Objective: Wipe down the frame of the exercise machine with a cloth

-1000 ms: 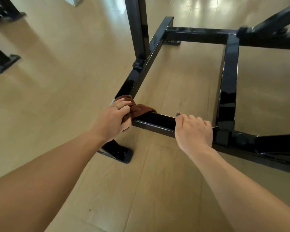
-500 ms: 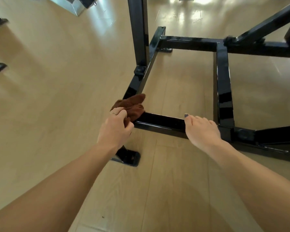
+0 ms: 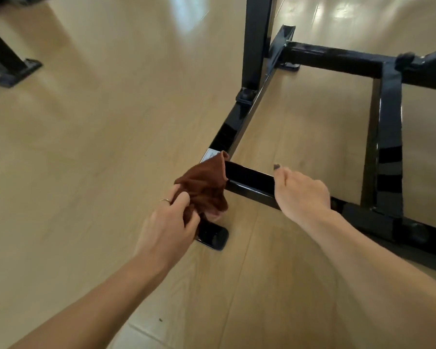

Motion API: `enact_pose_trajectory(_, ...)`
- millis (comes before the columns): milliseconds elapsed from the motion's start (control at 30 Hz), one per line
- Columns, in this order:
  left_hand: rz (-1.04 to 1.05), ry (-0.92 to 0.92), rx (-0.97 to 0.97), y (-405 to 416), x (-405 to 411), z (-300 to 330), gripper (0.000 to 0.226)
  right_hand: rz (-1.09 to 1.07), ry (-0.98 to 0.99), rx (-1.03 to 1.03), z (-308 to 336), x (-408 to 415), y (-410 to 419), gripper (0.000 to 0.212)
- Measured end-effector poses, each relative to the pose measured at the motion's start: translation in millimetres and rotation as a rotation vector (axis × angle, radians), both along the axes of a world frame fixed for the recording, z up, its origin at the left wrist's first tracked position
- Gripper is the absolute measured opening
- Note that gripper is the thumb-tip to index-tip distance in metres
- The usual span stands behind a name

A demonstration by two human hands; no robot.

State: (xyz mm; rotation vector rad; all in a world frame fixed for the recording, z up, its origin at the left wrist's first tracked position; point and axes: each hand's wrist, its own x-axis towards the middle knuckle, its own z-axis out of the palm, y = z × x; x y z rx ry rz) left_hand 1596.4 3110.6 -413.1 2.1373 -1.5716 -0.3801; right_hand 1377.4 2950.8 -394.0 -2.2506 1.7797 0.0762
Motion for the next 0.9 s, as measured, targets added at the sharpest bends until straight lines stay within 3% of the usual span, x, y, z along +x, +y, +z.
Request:
enact_pose_trajectory(33,0.018,-0.009,0.006,-12.1,1.9,0.1,0.021,-0.048,0.006,0.004,-4.7,8.7,-4.0,0.048)
enact_pose_trajectory(133,-0.04,-0.04,0.023,-59.9,12.7,2.7,0.014,-0.124,0.087,-0.001,-13.0,18.4,-13.2,0.079)
enact_pose_trajectory(233,-0.062,0.008,0.046,-124.3,16.1,4.8,0.007,-0.067,0.137,-0.082,-19.4,12.2,-12.3,0.077)
enact_pose_trajectory(333,-0.016,0.012,0.078,-187.1,5.7,5.7,0.018,-0.109,0.118,-0.124,-21.4,14.1,-9.3,0.077)
enact_pose_trajectory(533,-0.022,-0.231,0.161,-272.9,-4.6,12.5,0.045,-0.148,0.103,-0.153,-31.9,13.1,-12.3,0.077)
enact_pose_trajectory(700,-0.045,-0.205,0.152,-259.5,-2.7,10.3,0.042,-0.14,0.086,-0.157,-28.2,14.5,-11.6,0.074)
enact_pose_trajectory(900,-0.075,-0.175,0.238,-146.5,3.9,11.1,0.045,-0.146,0.03,-0.183,-24.4,15.1,-7.9,0.073)
